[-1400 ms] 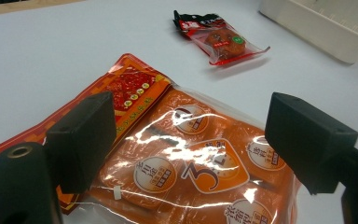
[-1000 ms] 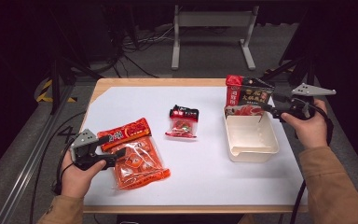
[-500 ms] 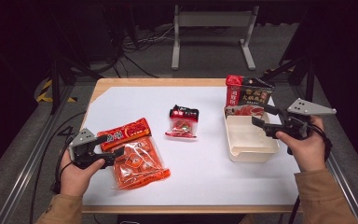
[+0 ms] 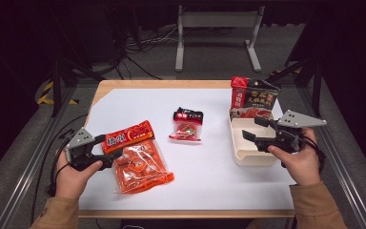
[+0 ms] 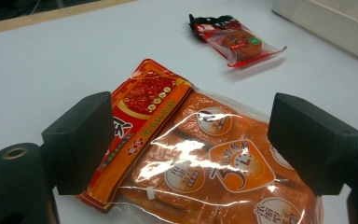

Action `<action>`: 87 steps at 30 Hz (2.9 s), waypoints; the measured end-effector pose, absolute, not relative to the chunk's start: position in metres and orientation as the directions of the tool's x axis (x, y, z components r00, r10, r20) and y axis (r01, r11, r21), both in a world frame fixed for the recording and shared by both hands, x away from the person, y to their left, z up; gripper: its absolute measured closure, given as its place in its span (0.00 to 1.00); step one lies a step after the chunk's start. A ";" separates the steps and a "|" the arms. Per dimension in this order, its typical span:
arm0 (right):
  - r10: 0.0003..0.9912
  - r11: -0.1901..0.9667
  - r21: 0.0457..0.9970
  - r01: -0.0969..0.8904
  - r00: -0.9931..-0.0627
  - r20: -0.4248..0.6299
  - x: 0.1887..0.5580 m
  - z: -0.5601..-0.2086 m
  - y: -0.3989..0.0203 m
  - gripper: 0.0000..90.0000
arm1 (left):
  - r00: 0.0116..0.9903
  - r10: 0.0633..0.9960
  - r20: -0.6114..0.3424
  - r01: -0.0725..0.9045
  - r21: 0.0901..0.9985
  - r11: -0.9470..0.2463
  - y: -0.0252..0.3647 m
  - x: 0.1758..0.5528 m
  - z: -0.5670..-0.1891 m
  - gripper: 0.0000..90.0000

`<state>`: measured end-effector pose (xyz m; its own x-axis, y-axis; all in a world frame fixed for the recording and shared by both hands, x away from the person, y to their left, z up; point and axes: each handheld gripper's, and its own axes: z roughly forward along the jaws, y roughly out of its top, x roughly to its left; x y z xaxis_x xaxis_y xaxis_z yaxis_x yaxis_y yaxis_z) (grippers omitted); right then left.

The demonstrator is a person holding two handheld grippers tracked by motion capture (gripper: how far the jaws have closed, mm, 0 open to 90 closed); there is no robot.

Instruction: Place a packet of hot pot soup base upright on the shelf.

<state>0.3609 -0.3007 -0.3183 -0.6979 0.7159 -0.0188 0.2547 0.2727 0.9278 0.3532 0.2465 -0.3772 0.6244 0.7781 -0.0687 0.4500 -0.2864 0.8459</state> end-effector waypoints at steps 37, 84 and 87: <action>0.672 0.314 0.914 0.255 -0.740 -0.025 0.357 -0.336 -0.273 0.33 | 0.377 0.892 -0.250 0.618 0.785 -0.041 0.289 0.415 -0.437 0.13; 0.668 0.342 0.896 0.283 -0.744 -0.020 0.361 -0.348 -0.267 0.31 | 0.448 0.820 -0.357 0.713 0.696 -0.086 0.279 0.428 -0.458 0.43; 0.668 0.343 0.895 0.283 -0.743 -0.021 0.362 -0.348 -0.267 0.31 | 0.444 0.824 -0.352 0.716 0.692 -0.090 0.278 0.430 -0.457 0.52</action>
<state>0.3615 -0.2667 -0.3479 -0.7435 0.6685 -0.0212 0.2833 0.3434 0.8954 0.4297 0.2785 -0.4569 0.4442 0.8238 -0.3522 0.7161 -0.0902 0.6921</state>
